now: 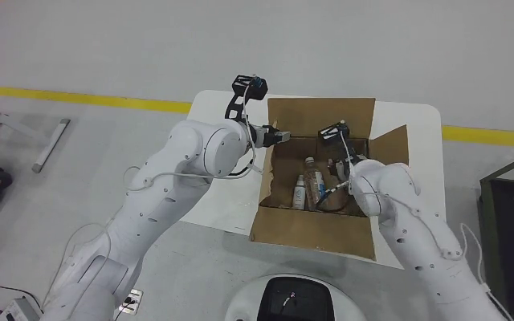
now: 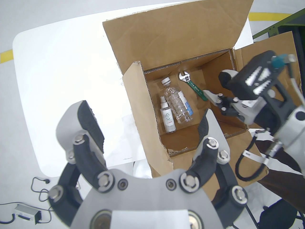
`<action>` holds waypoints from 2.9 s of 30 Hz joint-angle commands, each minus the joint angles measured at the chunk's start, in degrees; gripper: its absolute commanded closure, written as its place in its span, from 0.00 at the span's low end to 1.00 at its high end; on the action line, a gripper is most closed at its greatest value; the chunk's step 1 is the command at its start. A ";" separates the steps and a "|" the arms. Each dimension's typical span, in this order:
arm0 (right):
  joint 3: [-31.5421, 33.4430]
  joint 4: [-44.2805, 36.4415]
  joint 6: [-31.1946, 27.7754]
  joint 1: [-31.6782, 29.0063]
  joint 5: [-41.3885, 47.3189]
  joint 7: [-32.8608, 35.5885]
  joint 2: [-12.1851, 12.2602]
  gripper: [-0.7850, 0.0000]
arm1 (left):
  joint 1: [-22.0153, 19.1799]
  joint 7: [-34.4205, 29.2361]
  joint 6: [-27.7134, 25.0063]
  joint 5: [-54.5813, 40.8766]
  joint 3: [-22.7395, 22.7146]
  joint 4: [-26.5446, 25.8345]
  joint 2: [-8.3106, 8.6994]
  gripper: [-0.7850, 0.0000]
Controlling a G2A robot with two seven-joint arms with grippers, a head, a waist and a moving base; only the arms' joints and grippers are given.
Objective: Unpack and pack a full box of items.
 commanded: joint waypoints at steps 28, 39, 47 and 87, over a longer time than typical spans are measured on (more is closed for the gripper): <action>46.50 -29.35 -31.89 -30.06 15.95 -13.83 8.31 1.00 | 0.00 0.00 0.00 0.00 0.00 0.00 0.00 0.00; 47.19 -26.38 -30.54 -33.11 12.90 -25.18 8.36 1.00 | 0.00 0.00 0.00 0.00 0.00 0.00 0.00 0.00; 45.03 -16.33 -29.62 -31.51 9.31 -37.30 8.39 1.00 | 0.00 0.00 0.00 0.00 0.00 0.00 0.00 0.00; 21.71 -5.36 -36.83 -22.07 9.44 -28.19 7.98 1.00 | 12.35 9.18 -18.23 8.00 -4.61 1.39 0.61 1.00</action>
